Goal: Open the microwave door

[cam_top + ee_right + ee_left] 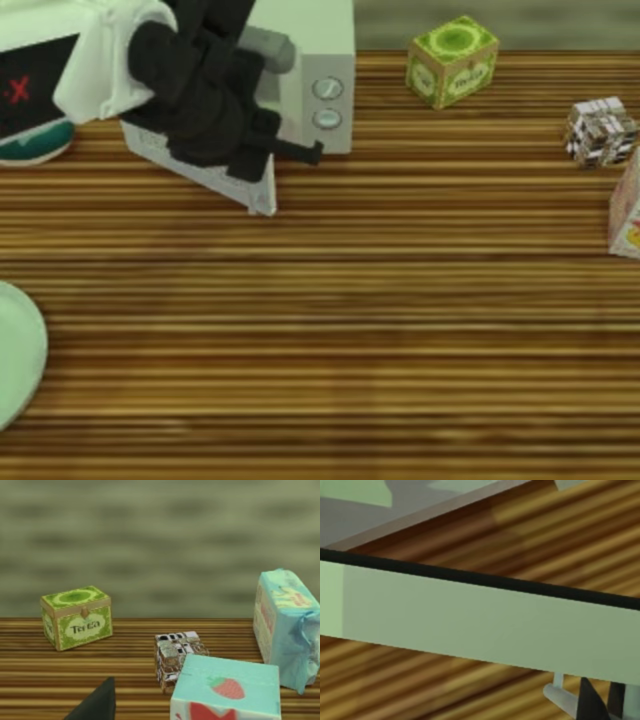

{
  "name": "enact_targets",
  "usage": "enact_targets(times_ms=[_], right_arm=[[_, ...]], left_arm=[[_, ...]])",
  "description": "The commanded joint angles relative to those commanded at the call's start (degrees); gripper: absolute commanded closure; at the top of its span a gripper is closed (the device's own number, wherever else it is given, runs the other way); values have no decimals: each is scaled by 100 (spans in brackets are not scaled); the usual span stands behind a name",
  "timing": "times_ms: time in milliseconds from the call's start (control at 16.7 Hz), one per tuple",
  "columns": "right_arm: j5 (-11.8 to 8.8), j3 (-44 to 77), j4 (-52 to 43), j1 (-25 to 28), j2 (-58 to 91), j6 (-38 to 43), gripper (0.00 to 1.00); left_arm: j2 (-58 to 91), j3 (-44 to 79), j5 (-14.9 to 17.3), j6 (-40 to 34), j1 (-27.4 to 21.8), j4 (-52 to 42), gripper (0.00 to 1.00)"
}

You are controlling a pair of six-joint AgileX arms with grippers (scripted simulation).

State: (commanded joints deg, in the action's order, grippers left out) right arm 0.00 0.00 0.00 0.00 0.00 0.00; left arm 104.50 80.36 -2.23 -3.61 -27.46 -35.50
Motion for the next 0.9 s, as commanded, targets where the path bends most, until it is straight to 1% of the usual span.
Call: enact_targets(times_ms=[240, 600, 900], right_arm=[[0, 0, 0, 0, 0, 0, 0], [0, 0, 0, 0, 0, 0, 0], [0, 0, 0, 0, 0, 0, 0]], left_arm=[[-42, -57, 78, 65, -1, 22, 100], [-393, -501, 458, 784, 252, 80, 100], [-411, -505, 469, 803, 258, 90, 100]])
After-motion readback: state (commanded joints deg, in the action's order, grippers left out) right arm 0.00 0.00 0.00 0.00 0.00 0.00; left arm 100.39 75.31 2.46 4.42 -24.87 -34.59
